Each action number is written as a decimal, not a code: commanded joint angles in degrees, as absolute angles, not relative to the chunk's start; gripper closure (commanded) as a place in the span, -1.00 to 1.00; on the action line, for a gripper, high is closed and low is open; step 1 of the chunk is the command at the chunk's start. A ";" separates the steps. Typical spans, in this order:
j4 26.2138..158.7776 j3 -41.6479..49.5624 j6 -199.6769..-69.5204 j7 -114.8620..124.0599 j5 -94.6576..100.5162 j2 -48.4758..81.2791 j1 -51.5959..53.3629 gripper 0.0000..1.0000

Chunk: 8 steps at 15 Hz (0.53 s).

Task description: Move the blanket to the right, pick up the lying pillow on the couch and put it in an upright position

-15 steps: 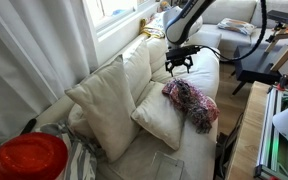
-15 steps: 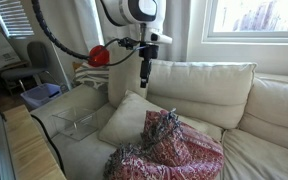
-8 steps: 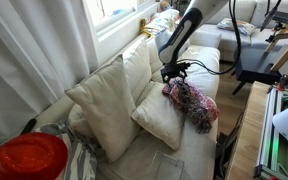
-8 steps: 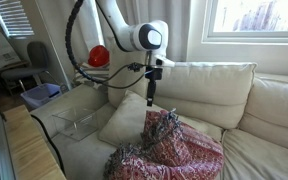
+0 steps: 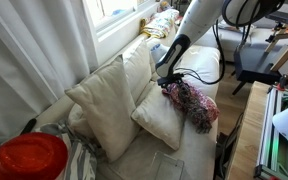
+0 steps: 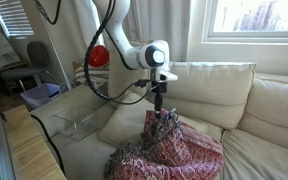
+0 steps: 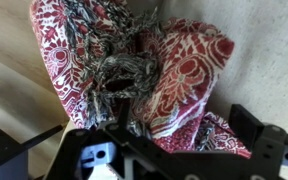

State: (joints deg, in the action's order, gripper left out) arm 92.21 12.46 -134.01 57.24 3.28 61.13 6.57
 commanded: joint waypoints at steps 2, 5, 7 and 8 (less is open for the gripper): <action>84.96 14.12 -132.69 61.68 2.38 68.16 6.73 -0.32; 82.77 15.08 -131.22 64.00 2.90 70.34 6.83 0.15; 81.90 15.56 -130.17 65.16 2.85 70.72 6.38 0.47; 81.76 16.01 -129.92 65.84 3.10 70.59 6.39 0.60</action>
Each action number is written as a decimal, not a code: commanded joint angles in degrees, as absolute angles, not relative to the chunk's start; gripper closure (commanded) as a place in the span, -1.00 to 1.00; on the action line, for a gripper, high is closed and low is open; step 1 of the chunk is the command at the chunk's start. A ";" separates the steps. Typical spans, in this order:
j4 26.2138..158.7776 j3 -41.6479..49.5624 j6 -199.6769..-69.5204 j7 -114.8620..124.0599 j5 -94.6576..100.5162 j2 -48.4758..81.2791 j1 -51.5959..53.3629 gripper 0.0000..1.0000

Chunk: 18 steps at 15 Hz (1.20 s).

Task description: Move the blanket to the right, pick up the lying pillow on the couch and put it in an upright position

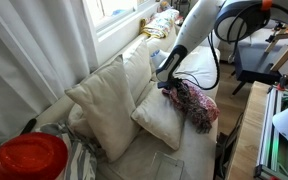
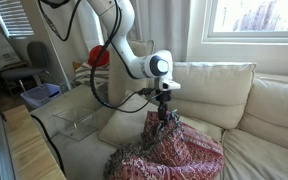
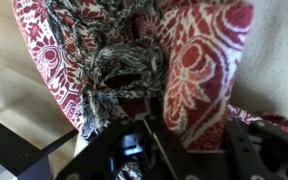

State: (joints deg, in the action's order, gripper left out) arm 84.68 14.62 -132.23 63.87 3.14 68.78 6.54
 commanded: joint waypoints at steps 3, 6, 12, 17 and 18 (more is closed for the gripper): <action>82.77 17.41 -129.16 67.02 3.76 68.85 6.31 0.96; 84.70 19.69 -130.42 69.97 4.19 66.78 6.50 0.92; 89.67 25.85 -134.45 78.50 5.56 61.62 6.47 0.90; 88.72 26.88 -135.06 81.64 5.79 61.45 4.57 0.59; 89.20 27.51 -135.55 82.29 5.97 60.73 4.41 0.59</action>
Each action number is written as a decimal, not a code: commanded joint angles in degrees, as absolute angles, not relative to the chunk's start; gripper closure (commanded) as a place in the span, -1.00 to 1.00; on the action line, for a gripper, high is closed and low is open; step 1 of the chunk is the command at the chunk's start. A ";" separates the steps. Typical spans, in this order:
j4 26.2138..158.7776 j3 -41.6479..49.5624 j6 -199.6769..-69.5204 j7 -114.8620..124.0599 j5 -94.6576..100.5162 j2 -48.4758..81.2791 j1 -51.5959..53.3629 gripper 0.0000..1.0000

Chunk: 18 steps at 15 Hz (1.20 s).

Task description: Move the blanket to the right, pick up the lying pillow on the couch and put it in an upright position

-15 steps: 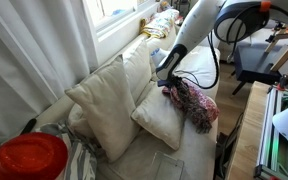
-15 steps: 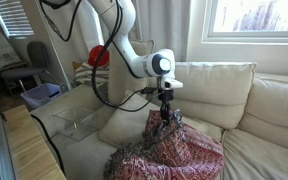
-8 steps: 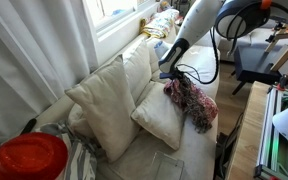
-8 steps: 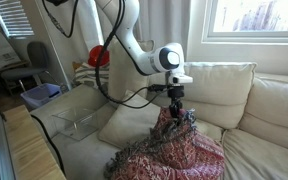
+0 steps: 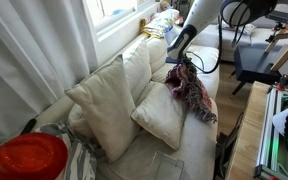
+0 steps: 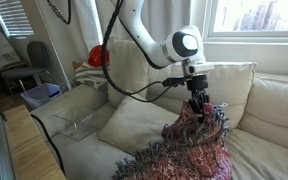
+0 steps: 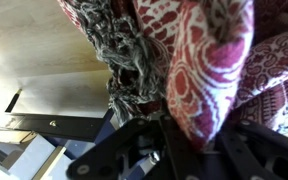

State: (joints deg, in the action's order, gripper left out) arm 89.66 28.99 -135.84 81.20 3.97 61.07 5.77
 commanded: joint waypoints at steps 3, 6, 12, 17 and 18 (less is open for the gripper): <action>89.91 27.86 -135.79 82.96 6.17 59.75 4.21 0.59; 90.02 27.84 -135.80 83.19 6.21 59.75 4.36 0.59; 79.78 30.10 -133.09 91.40 5.34 66.56 2.03 0.90; 67.39 30.46 -131.16 94.75 6.25 72.91 -5.29 0.90; 64.38 30.80 -130.27 95.28 6.11 74.40 -7.08 0.90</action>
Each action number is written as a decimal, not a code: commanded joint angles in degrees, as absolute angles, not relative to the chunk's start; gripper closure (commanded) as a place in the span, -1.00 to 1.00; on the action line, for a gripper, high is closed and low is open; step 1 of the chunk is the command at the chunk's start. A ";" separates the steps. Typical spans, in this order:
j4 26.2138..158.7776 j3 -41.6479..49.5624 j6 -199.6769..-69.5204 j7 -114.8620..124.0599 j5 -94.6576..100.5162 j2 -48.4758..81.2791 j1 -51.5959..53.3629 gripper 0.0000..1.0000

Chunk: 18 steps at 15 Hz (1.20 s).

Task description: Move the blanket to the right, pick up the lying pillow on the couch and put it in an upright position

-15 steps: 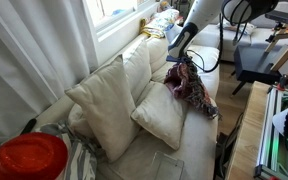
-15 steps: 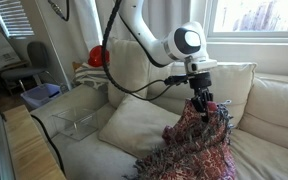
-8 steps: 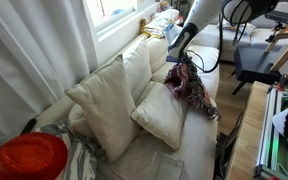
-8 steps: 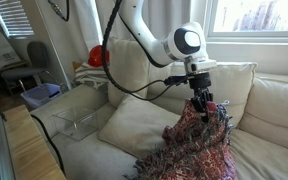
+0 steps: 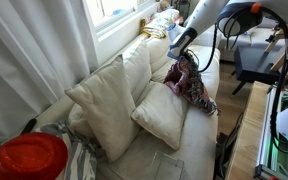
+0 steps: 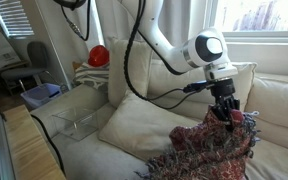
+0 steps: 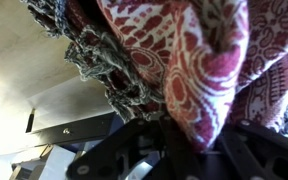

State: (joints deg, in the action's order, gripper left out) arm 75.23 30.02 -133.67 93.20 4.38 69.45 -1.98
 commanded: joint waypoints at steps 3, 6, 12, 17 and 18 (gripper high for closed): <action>58.50 31.21 -127.73 94.55 6.47 75.84 -11.76 0.90; 54.10 30.62 -126.25 94.60 5.72 75.19 -16.33 0.90; 48.04 31.05 -126.17 94.31 3.31 74.61 -20.87 0.90; 42.44 26.63 -122.05 93.19 5.27 78.80 -24.62 0.90; 42.00 26.06 -120.88 93.05 5.22 79.69 -24.90 0.90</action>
State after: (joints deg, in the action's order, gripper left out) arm 47.62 27.58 -124.87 93.15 3.98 75.99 -22.98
